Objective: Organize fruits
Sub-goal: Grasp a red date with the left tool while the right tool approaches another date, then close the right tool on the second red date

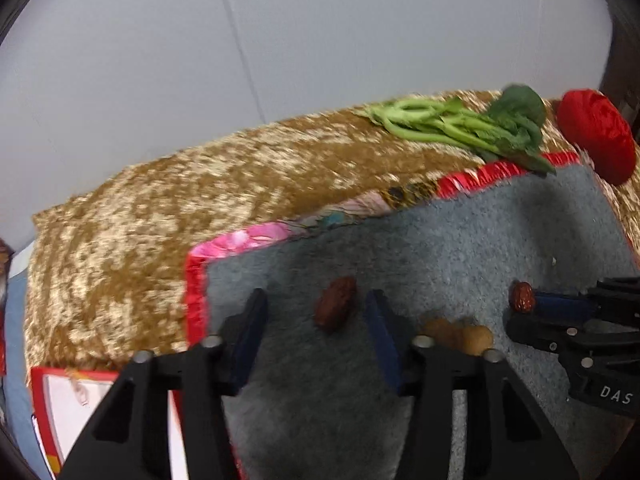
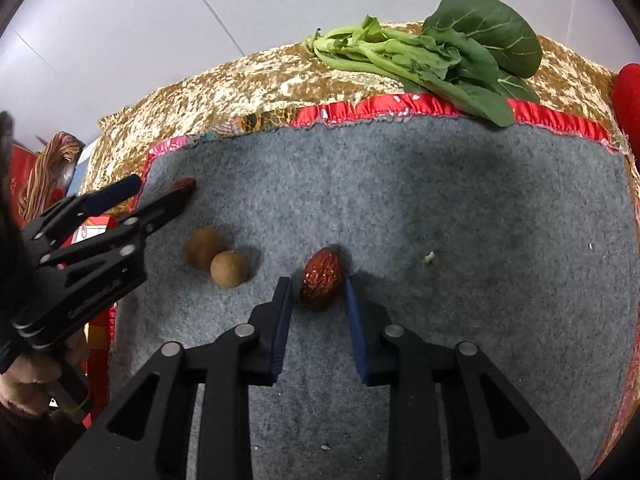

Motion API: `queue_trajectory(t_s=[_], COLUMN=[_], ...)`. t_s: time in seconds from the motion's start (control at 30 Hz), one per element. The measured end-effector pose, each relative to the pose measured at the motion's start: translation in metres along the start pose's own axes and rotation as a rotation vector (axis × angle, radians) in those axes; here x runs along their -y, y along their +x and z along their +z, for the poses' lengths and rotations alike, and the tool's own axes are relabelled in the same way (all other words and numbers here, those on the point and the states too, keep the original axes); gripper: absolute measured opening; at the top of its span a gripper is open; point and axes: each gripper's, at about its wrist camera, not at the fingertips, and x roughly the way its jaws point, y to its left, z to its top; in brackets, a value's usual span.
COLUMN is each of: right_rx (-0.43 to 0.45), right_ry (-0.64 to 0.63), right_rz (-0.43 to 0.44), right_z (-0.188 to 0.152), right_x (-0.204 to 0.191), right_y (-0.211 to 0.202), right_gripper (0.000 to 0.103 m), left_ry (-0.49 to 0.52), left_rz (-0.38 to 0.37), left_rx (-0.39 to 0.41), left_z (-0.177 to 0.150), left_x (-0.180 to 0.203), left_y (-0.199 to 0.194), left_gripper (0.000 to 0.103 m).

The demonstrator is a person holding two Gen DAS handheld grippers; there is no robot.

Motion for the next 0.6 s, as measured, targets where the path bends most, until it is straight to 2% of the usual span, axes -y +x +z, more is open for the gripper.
queue_trajectory(t_s=[0.1, 0.17, 0.23, 0.43, 0.6], right_rx=[0.0, 0.001, 0.005, 0.018, 0.043], right_ry=[0.005, 0.006, 0.003, -0.004, -0.046], right_rz=[0.008, 0.01, 0.008, 0.021, 0.042], right_z=[0.001, 0.0, 0.0, -0.003, -0.004], right_x=[0.001, 0.002, 0.001, -0.001, -0.011], right_y=[0.0, -0.001, -0.002, -0.008, -0.018], right_gripper=[0.029, 0.029, 0.029, 0.029, 0.029], left_ry=[0.018, 0.001, -0.001, 0.012, -0.011], left_rz=[-0.023, -0.054, -0.067, -0.078, -0.097], left_rx=[-0.014, -0.005, 0.0, -0.002, 0.011], left_z=[-0.001, 0.002, 0.006, 0.003, -0.01], left_x=[0.002, -0.003, -0.005, -0.001, -0.004], left_y=[0.008, 0.01, 0.011, 0.011, -0.005], left_gripper=[0.035, 0.023, 0.016, 0.015, 0.015])
